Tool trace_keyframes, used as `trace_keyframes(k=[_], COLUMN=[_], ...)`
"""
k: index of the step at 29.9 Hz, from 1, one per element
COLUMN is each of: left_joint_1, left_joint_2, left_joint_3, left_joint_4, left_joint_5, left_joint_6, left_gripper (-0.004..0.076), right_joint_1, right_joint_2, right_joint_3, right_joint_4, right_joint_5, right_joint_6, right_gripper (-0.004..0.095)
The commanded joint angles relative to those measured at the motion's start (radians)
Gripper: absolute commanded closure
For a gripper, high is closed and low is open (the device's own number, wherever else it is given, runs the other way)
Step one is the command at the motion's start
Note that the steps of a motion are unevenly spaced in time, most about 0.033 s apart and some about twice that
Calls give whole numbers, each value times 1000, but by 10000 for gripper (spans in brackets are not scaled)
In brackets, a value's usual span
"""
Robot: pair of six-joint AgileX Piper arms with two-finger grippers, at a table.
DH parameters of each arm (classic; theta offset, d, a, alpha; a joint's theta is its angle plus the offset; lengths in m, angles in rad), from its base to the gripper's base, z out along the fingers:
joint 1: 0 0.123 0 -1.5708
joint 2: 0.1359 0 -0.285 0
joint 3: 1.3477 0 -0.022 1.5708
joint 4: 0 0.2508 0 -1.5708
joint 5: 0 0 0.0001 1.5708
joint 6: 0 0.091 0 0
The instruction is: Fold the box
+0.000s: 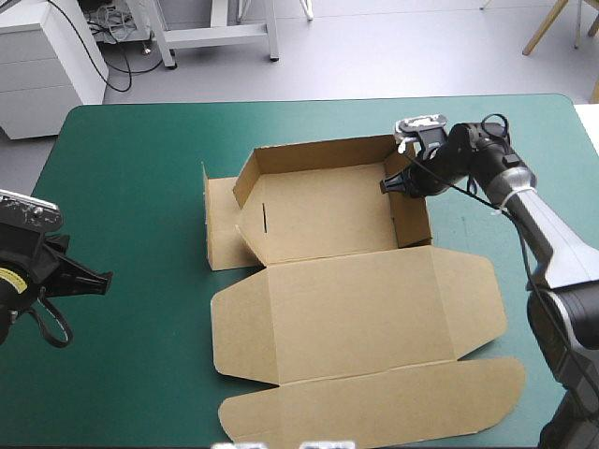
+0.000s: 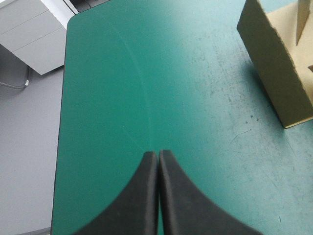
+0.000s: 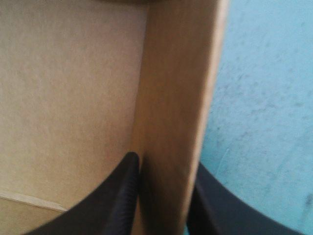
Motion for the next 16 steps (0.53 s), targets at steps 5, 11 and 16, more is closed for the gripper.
trace_keyframes(k=[5,11,16], left_joint_1=[3,3,3], left_joint_2=[-4,-4,-4], left_joint_3=[-24,-23,-23], left_joint_4=[11,17,19], left_joint_5=[-43,-36,-36], left_joint_6=[-13,-13,-13], left_gripper=[734,734,734], right_joint_1=[0,-2,-2], right_joint_2=[-15,-76,-180], right_joint_3=[-75,-155,-229], right_joint_4=[14,23,21], right_joint_5=[-28,25,129], right_joint_6=[-25,-7,-7], right_gripper=[182,179,179])
